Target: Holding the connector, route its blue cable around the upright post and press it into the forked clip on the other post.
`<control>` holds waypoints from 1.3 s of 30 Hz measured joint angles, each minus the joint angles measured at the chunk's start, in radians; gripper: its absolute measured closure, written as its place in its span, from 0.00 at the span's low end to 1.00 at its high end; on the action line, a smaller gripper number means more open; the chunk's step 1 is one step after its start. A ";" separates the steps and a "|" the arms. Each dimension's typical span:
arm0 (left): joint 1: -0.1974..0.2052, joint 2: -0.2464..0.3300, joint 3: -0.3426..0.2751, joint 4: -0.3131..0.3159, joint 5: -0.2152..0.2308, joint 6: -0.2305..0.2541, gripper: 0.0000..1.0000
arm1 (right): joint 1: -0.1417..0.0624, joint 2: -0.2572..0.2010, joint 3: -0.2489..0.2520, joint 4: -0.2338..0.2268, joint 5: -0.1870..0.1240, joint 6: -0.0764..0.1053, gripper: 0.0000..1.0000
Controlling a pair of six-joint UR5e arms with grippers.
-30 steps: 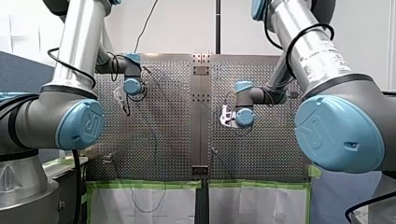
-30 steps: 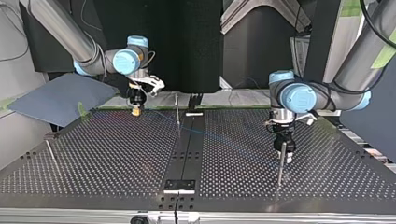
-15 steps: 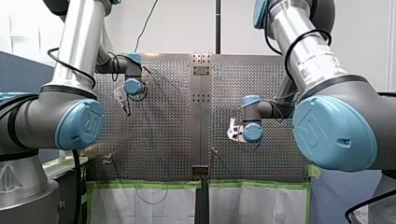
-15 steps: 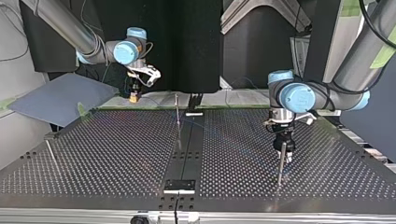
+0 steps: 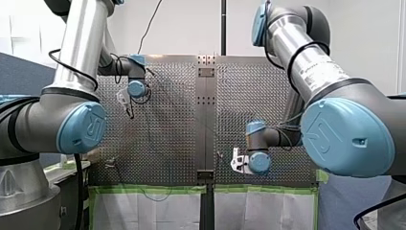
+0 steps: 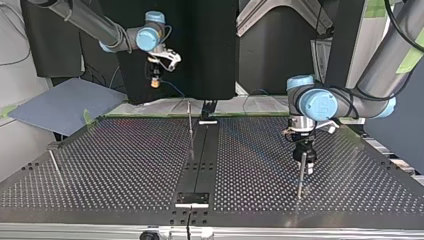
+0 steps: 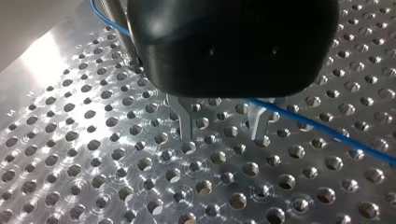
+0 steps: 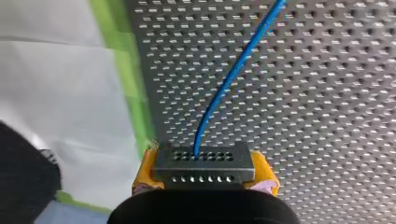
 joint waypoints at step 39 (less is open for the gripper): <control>-0.001 -0.001 0.000 0.006 -0.002 0.009 0.40 | -0.018 0.309 0.032 -0.336 0.005 0.087 1.00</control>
